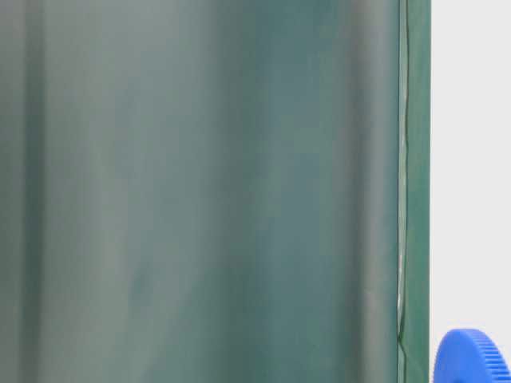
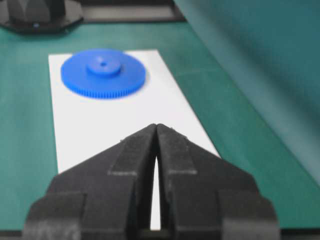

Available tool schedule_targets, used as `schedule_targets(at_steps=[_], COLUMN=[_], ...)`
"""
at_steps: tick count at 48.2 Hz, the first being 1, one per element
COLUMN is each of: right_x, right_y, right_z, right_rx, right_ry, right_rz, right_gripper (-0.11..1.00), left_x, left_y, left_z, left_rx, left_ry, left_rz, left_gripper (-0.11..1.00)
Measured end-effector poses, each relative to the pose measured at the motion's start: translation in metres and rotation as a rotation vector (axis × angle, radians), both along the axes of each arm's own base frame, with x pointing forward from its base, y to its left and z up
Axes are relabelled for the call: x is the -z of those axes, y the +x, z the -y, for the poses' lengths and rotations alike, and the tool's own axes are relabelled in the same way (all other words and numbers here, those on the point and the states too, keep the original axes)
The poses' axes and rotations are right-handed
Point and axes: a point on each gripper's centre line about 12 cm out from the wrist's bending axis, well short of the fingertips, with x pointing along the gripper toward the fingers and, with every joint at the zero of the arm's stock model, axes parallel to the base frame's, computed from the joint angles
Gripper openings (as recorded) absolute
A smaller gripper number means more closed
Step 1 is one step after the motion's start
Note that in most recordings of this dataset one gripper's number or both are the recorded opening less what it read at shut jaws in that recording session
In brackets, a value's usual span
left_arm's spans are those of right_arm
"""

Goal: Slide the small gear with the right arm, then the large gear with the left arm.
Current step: 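Move the right gripper down over the small blue gear's hub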

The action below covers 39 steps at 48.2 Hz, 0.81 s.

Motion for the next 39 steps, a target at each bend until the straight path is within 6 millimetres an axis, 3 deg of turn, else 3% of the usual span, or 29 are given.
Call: schedule_targets(at_steps=[25,39], right_x=[0.029,0.031], right_y=[-0.012,-0.014], right_z=[0.005,0.005], right_rx=[0.080,0.088], right_ry=[0.207,0.216], right_rz=[-0.318,-0.346], right_gripper=[0.51,0.51], left_x=[0.001,0.001], left_y=[0.000,0.001], left_z=[0.000,0.000], left_rx=[-0.002,-0.002], left_ry=[0.000,0.000], left_rz=[-0.003,-0.005], left_gripper=[0.00,0.00])
